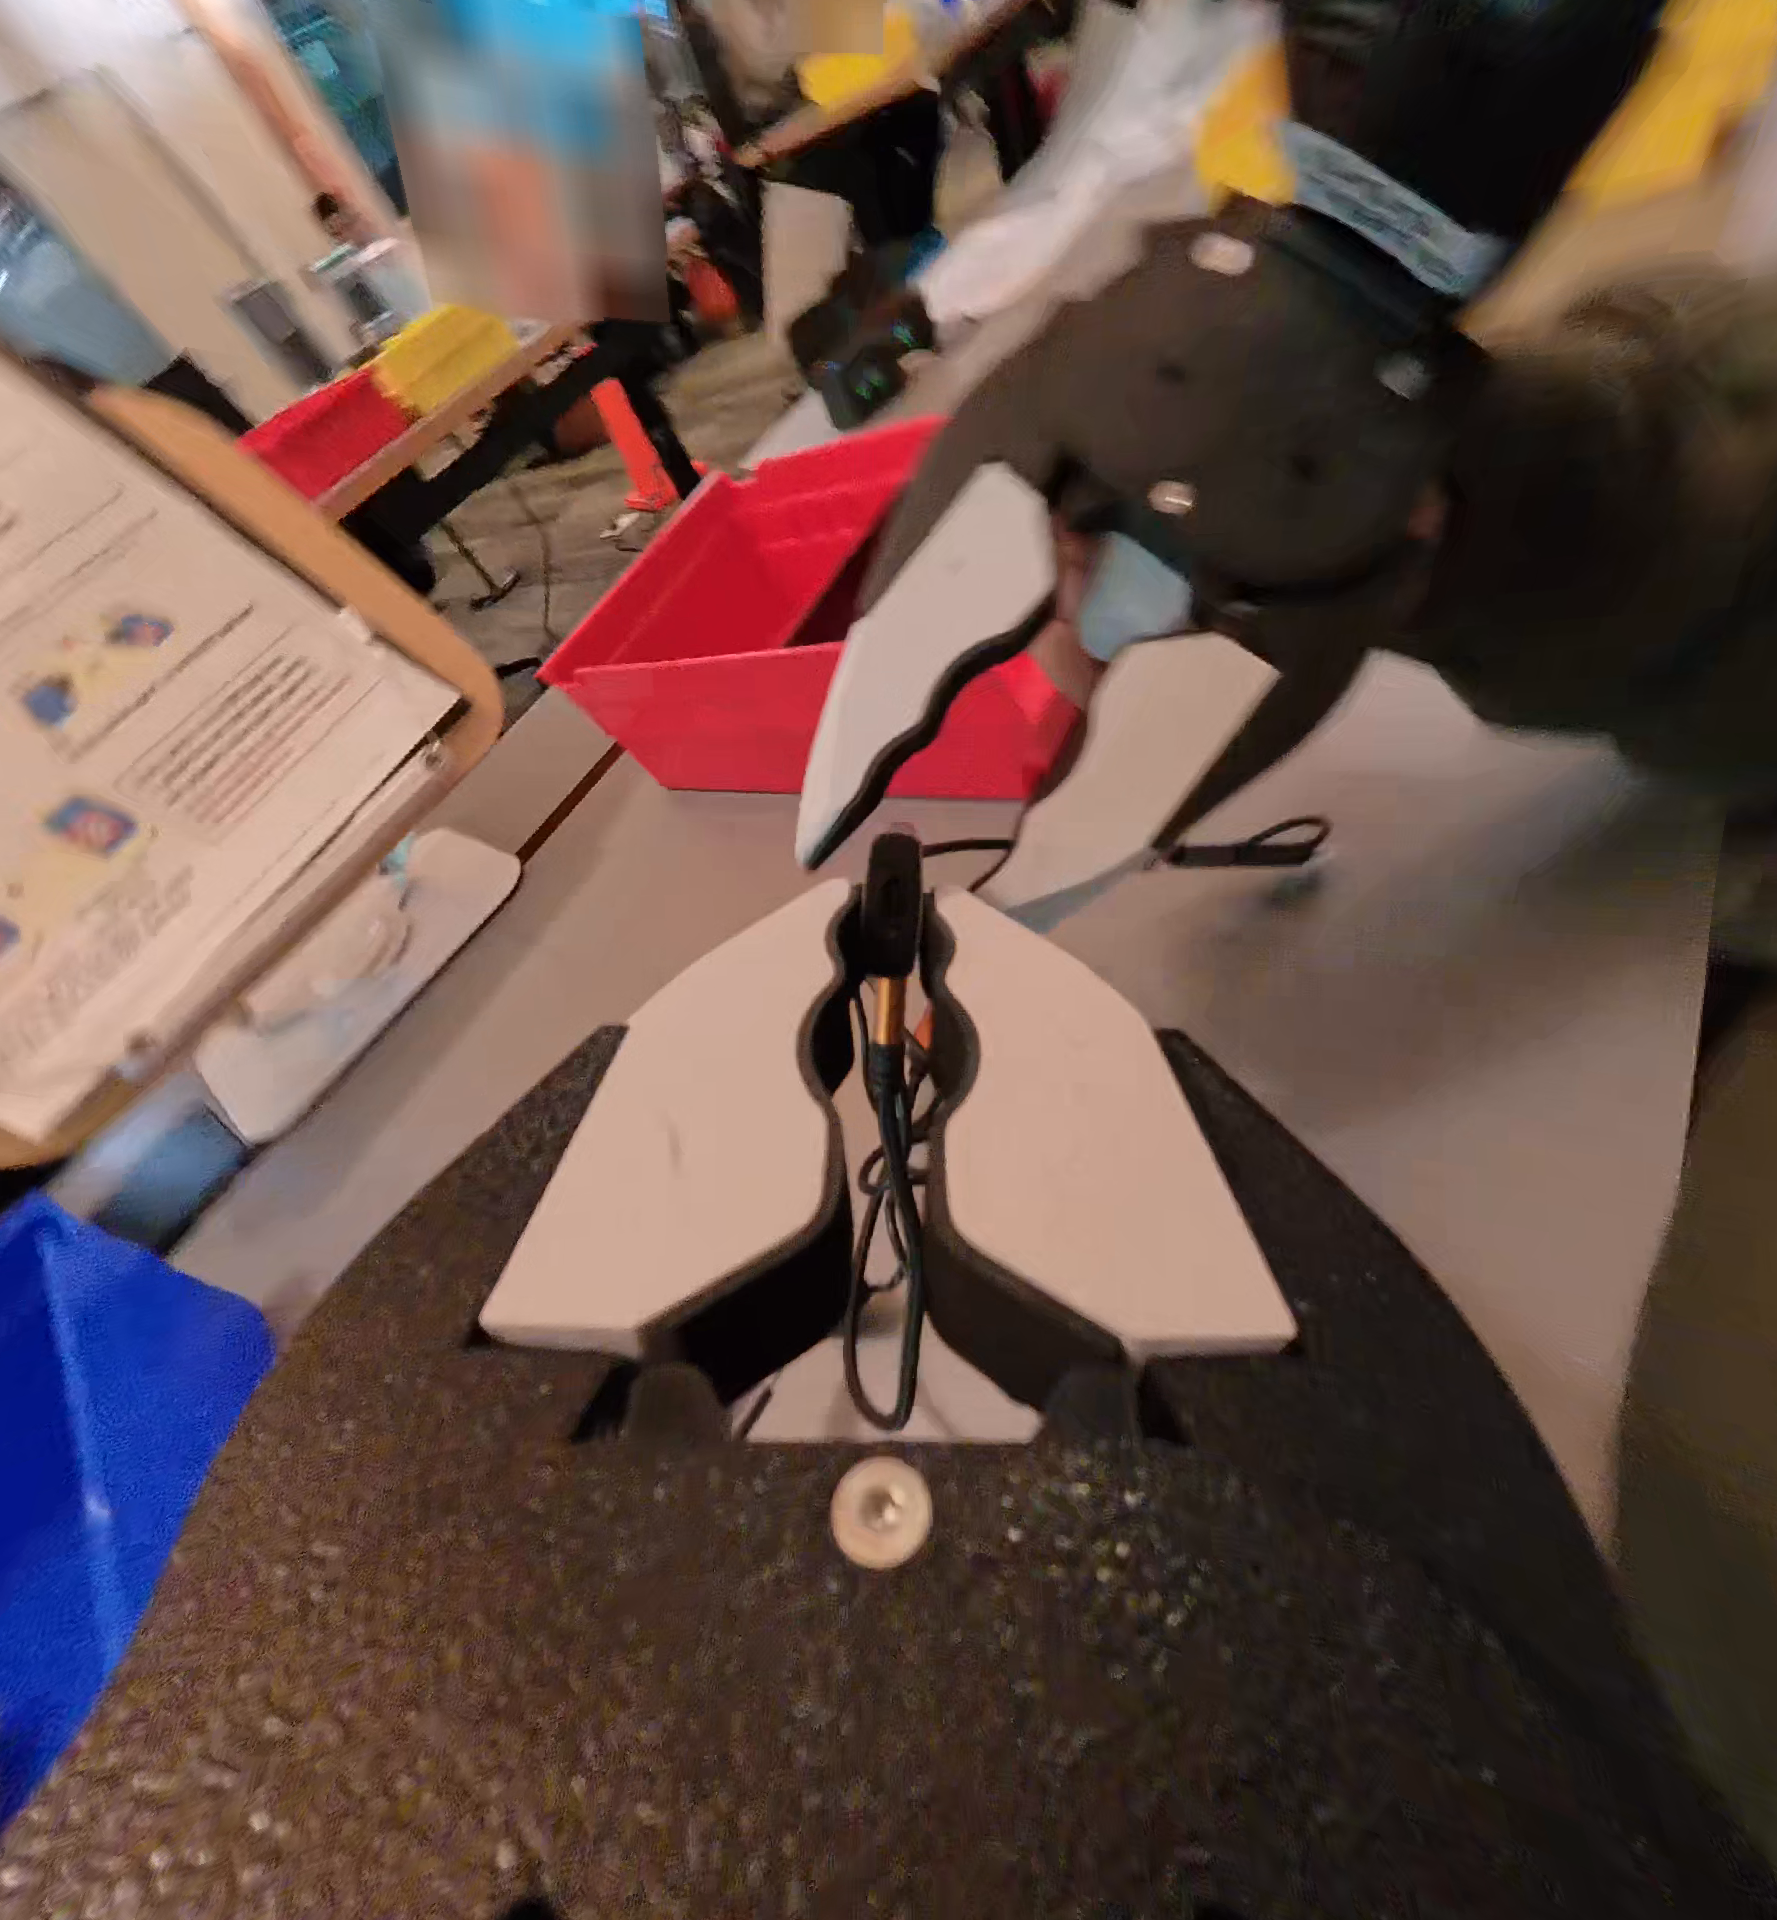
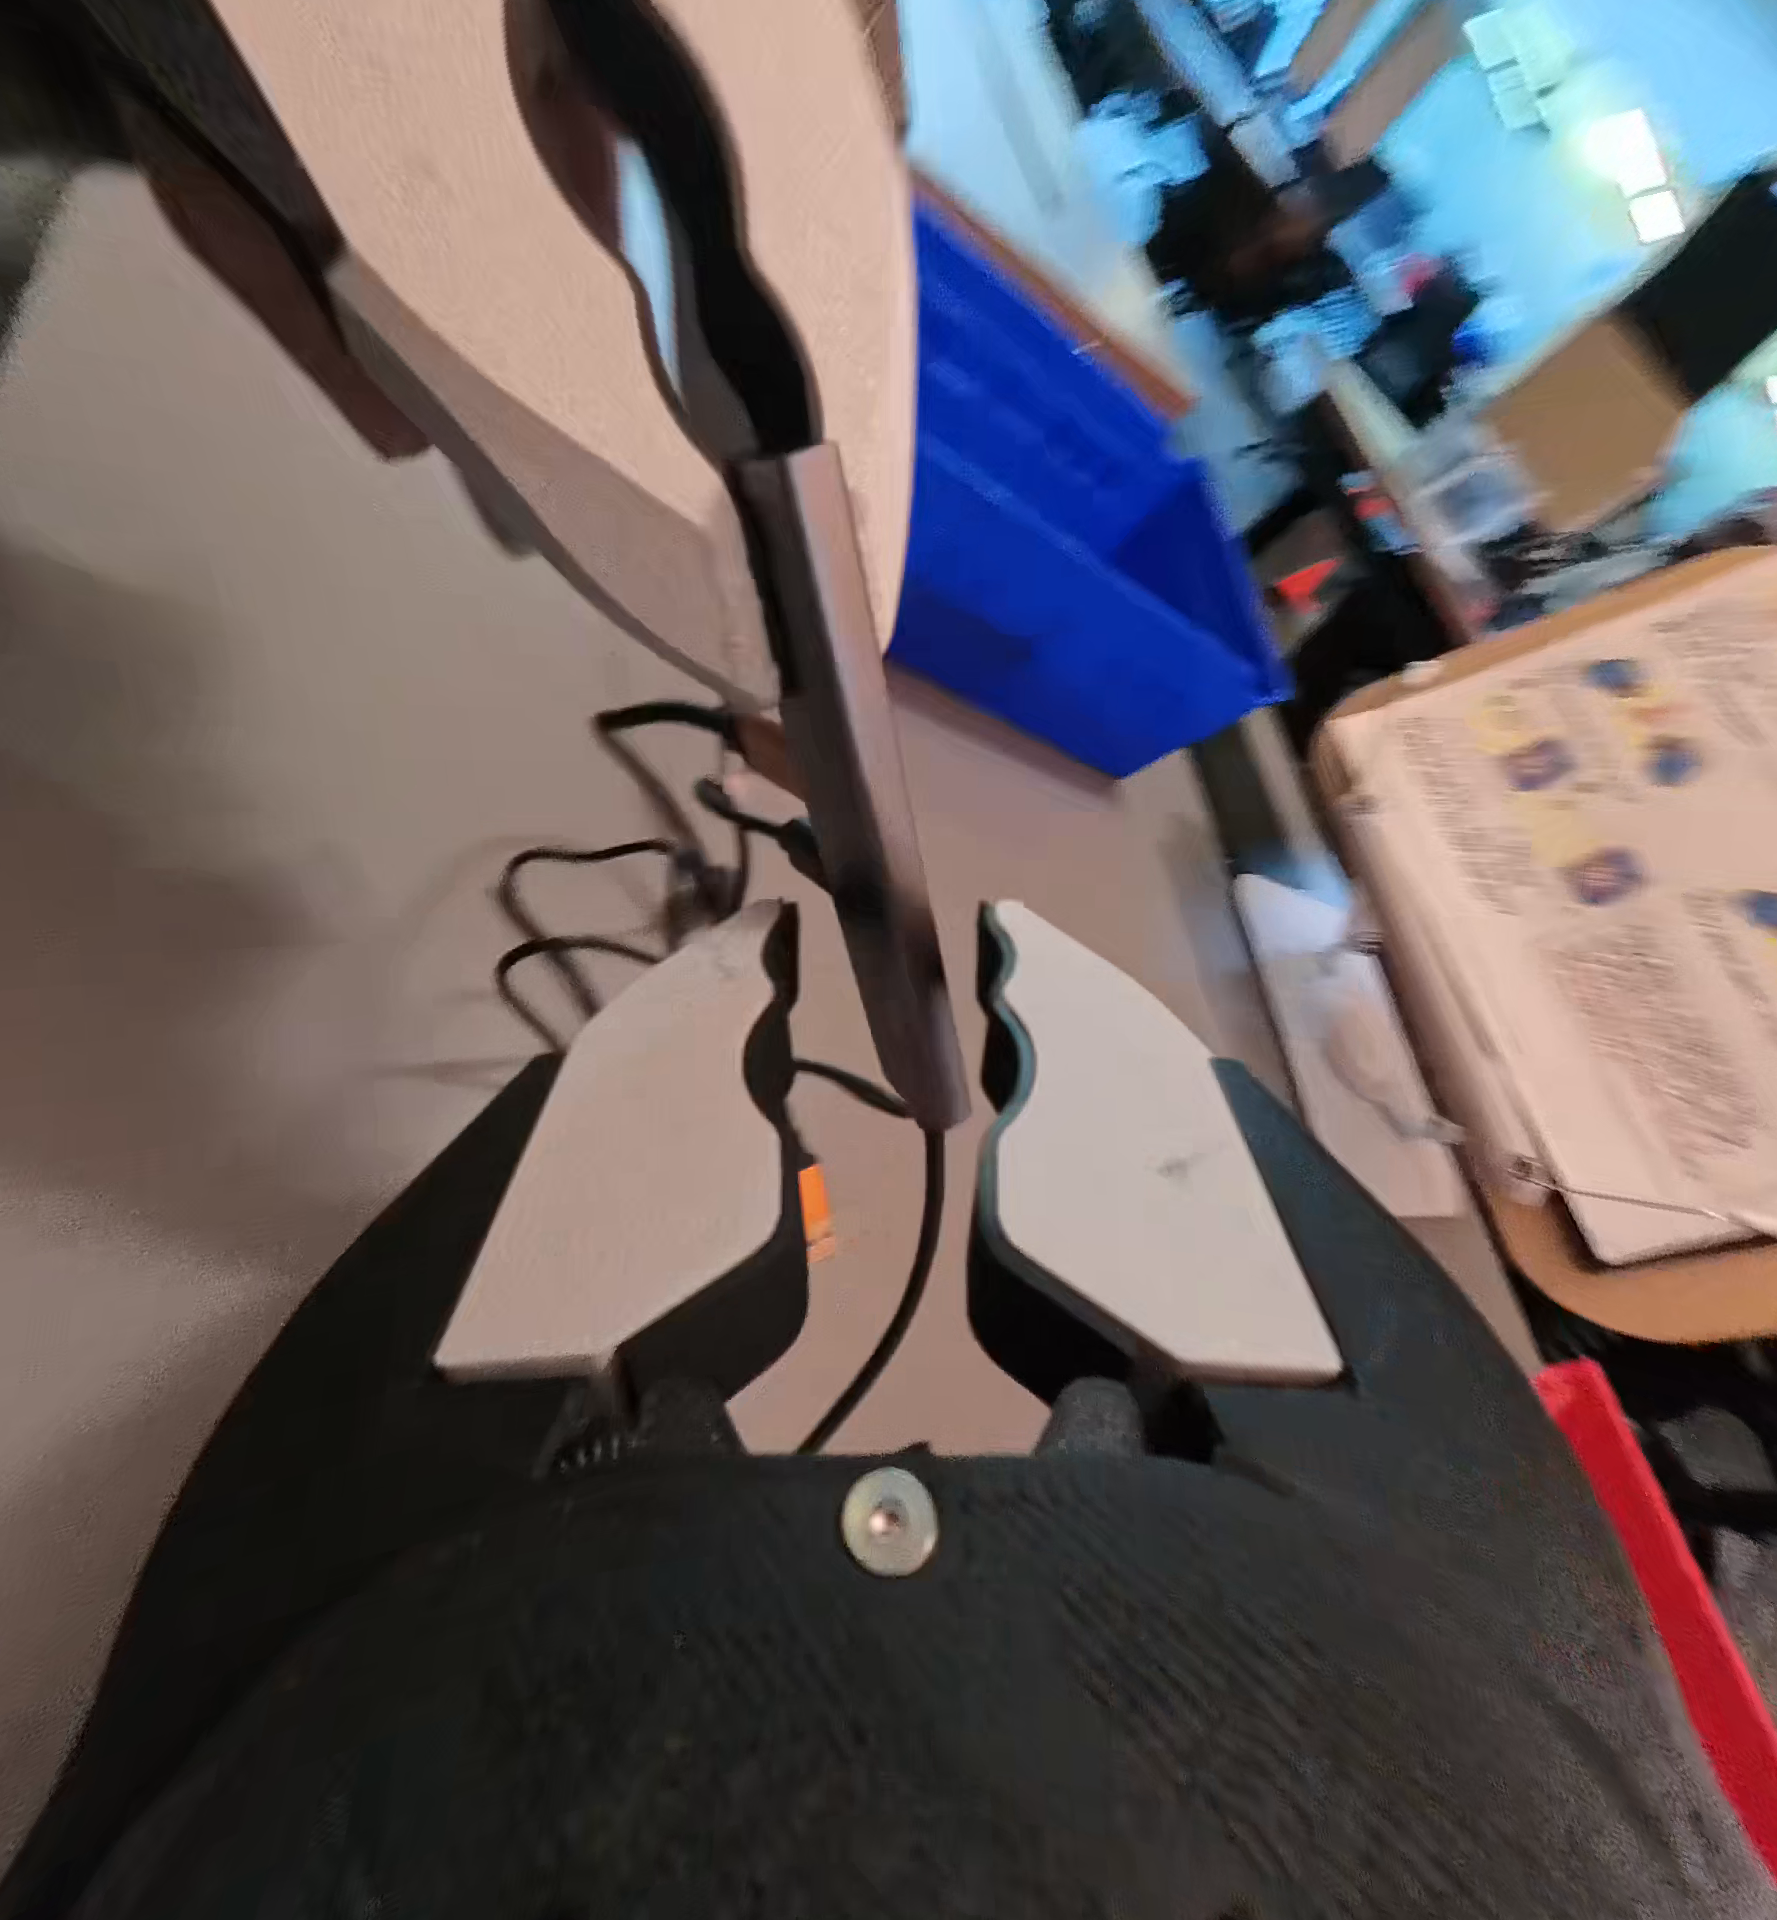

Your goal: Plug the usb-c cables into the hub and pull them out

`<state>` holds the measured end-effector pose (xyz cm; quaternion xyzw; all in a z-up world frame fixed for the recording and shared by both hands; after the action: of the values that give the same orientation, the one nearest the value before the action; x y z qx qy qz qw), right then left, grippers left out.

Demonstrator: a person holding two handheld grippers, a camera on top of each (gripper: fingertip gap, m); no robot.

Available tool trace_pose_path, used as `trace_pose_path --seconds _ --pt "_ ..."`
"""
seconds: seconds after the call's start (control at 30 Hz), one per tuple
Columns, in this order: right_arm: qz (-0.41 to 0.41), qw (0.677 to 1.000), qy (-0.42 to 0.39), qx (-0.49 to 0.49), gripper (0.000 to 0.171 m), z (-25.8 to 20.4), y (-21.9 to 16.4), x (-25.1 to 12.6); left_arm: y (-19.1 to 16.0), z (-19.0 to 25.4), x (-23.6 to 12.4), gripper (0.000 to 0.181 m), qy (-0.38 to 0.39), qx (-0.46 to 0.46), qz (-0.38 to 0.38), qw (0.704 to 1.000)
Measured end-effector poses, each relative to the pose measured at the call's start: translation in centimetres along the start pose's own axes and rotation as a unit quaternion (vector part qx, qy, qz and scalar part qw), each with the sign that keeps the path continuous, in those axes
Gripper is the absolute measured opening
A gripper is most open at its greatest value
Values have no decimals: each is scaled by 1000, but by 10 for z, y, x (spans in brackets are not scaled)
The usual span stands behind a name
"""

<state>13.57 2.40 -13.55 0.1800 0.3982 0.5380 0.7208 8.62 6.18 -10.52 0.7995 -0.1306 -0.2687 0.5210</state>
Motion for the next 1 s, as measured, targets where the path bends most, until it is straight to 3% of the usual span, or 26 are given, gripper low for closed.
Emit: trace_pose_path --seconds 0.03,0.13,0.23,0.33,0.4,0.5,0.6,0.67,0.77,0.9,1.0 --pt "9 1000 -29 4 35 7 3 -1 0 -10 0 9 13 -52 17 998" --pt "21 995 -95 -34 43 16 9 -2 -6 -35 -4 9 18 -242 76 967" --pt "-32 978 -173 -115 45 27 2 -1 -10 -38 -5 9 -67 -397 113 908" --pt "-50 966 -181 -178 32 24 0 2 -14 -40 -5 9 -119 -477 130 861" --pt "-55 967 -159 -193 24 20 -1 3 -19 -39 -5 9 -142 -488 123 852" --pt "-36 973 -120 -193 24 16 1 -1 -22 -34 -11 12 -175 -408 101 890" --pt "-42 980 -68 -181 24 12 -7 -8 -25 -35 -16 36 -104 -237 60 964" --pt "-39 986 -35 -160 24 10 -12 -11 -24 -31 -20 49 -47 -95 47 993" --pt "-21 989 13 -147 25 1 -13 -14 -22 -10 -17 51 -42 48 25 998" --pt "-9 988 42 -150 24 -7 -9 -16 -23 0 -4 29 -44 69 28 996" --pt "-13 987 51 -153 24 -9 -13 -17 -25 6 0 24 -62 61 28 996"
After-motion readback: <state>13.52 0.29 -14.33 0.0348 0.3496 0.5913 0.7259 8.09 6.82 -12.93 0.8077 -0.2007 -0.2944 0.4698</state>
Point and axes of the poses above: each gripper's, where its closed fingertips meet, x out along the fingers, y out of its top, z = x × y across the jaws, the point moved 3 cm from there along -x, back along the fingers, and after that the axes turned 4 degrees about -x, right-handed, at the moved point
